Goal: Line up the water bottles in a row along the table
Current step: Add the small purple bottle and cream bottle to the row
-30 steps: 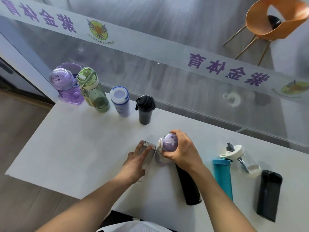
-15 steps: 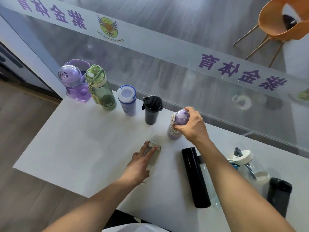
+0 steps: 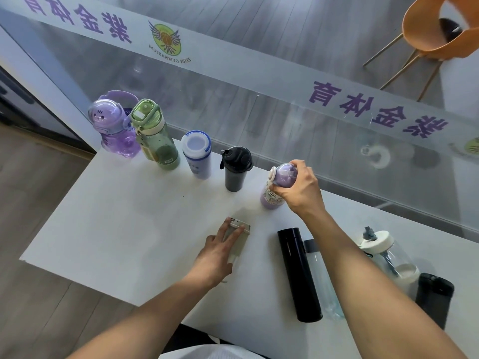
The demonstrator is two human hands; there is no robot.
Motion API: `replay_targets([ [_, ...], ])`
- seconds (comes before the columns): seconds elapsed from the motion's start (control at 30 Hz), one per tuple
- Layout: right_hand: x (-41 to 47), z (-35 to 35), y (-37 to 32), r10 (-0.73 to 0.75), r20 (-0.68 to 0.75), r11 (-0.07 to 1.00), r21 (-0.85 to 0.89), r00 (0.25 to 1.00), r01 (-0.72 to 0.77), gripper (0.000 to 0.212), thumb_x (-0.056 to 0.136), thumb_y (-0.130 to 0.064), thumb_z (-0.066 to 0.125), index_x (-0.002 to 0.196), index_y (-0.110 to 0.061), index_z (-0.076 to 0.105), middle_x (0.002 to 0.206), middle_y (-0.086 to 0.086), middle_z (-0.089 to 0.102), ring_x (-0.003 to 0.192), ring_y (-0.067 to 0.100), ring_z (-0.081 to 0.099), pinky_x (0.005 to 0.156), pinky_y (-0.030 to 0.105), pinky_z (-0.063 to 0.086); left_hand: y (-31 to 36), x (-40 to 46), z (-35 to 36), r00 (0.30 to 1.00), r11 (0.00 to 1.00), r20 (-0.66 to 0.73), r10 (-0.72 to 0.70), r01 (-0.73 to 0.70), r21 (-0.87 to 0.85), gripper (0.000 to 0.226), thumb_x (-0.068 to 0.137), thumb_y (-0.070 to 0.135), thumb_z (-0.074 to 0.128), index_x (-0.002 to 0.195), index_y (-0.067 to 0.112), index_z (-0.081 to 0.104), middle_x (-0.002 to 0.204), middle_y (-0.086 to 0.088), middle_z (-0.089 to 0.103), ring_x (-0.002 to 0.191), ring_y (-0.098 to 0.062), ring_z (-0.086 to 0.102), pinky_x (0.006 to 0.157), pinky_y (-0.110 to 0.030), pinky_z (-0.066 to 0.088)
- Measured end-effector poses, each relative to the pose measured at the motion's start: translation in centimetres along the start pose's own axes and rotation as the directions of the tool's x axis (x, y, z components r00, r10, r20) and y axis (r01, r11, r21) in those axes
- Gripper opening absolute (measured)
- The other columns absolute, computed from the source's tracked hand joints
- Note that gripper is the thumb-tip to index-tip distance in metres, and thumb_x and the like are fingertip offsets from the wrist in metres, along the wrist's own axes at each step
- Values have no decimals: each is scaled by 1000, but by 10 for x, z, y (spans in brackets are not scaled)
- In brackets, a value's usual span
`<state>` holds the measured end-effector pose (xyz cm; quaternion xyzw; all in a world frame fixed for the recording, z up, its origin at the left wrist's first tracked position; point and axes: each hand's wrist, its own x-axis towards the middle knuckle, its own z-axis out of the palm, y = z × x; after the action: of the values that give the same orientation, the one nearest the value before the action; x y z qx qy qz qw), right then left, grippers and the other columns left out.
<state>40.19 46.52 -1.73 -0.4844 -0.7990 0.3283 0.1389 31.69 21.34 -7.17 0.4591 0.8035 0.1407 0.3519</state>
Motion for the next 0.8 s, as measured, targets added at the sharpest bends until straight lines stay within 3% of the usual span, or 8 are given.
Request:
replay_targets([
  [0.47, -7, 4, -11, 73, -28, 993, -87, 997, -75, 72, 63, -49, 86, 118, -25, 47, 112, 5, 54, 107, 30, 57, 93, 42, 51, -5, 2, 0, 1000, 1000, 7, 10, -10, 13, 111, 74, 12, 71, 145, 56, -3, 160, 14, -14, 118, -30, 41, 88, -41, 51],
  [0.57, -8, 3, -14, 92, -15, 991, -91, 996, -93, 78, 63, -50, 86, 124, -25, 45, 116, 6, 53, 112, 31, 56, 96, 41, 50, -7, 1, -1, 999, 999, 8, -47, 47, -1, 113, 72, 18, 75, 145, 55, -4, 158, -4, 4, 117, -34, 49, 88, -42, 52],
  [0.63, -14, 3, -17, 116, -18, 988, -100, 993, -117, 90, 62, -54, 85, 135, -26, 41, 125, 8, 50, 119, 31, 52, 100, 41, 47, -9, 0, -1, 997, 996, 11, -80, 81, -24, 116, 73, 23, 74, 146, 53, -11, 144, -12, 31, 106, -34, 54, 85, -42, 52],
  [0.7, -25, 2, -20, 95, -94, 987, -124, 991, -107, 99, 62, -59, 82, 144, -25, 36, 132, 9, 48, 124, 31, 48, 104, 44, 44, -12, 1, 0, 995, 994, 26, -99, 100, -44, 119, 75, 29, 73, 146, 50, -20, 120, -12, 49, 94, -30, 56, 81, -40, 51],
  [0.8, -56, -1, -18, 17, -259, 983, -171, 966, -64, 93, 69, -59, 77, 145, -20, 39, 133, 9, 50, 122, 29, 48, 102, 41, 40, -19, 4, 1, 991, 988, 56, -124, 128, -88, 123, 75, 35, 74, 148, 40, -25, 120, -10, 56, 96, -29, 57, 77, -35, 47],
])
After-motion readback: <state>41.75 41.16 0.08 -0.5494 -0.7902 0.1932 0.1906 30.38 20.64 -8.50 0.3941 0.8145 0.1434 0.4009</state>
